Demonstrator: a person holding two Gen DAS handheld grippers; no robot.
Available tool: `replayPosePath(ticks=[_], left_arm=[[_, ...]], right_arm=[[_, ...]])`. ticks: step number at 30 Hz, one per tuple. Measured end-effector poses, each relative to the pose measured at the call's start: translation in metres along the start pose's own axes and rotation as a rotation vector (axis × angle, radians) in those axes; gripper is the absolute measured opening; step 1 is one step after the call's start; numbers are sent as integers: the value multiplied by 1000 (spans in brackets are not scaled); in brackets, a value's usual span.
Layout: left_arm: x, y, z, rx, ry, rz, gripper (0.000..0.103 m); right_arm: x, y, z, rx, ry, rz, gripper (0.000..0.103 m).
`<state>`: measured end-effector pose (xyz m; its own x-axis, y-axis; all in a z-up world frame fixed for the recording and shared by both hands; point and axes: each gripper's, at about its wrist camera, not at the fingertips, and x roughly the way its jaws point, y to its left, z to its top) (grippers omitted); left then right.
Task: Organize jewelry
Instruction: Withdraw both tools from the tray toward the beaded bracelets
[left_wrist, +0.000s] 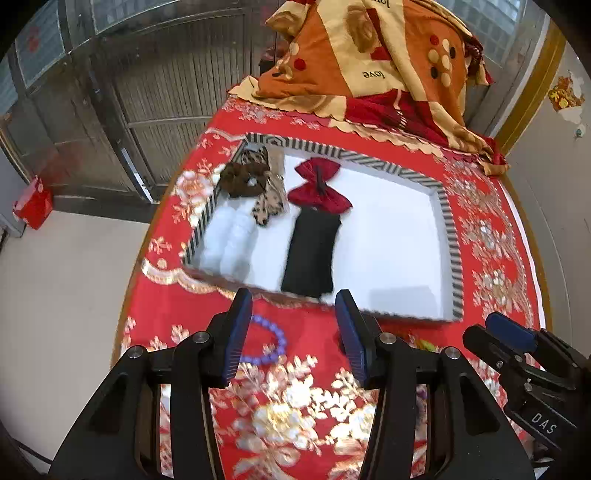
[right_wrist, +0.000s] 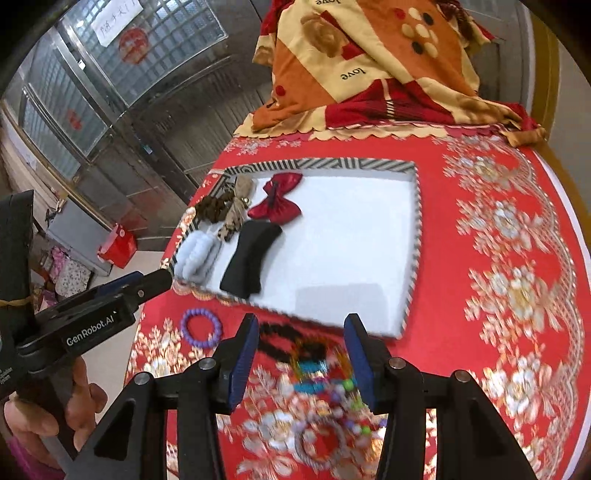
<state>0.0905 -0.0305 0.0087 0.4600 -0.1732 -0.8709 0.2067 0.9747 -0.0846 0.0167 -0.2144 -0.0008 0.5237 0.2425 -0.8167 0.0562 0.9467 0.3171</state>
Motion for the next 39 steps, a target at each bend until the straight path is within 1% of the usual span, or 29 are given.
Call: replayPosePath(ticks=[2,11,17,23,28,33,39], left_arm=[[-3,-3,-8,-4,4,3,46],[-15,-14,-40,6,22,26,46],[-22,-19,-55,10,24,34,46],[-25,-23,-66,10,33,34,46],[-27,-20,-74,-5,44,11,46],[-19,-14,-83,-27,83,-18,46],[-9,-9,-87,-40,115,-13,46]], right_arm=[[-6,-3,-9,0,0,-7,53],[-23,-15,-45,7,6,-15,54],[-30,-23,-61,16,17,-17,54],[-32,-27,-72,15,27,-19,54],[-31,-31,-80,15,40,-23,54],[-25,-39,-87,24,63,-32,54],[-17,-45,-88,22,67,-23,54]])
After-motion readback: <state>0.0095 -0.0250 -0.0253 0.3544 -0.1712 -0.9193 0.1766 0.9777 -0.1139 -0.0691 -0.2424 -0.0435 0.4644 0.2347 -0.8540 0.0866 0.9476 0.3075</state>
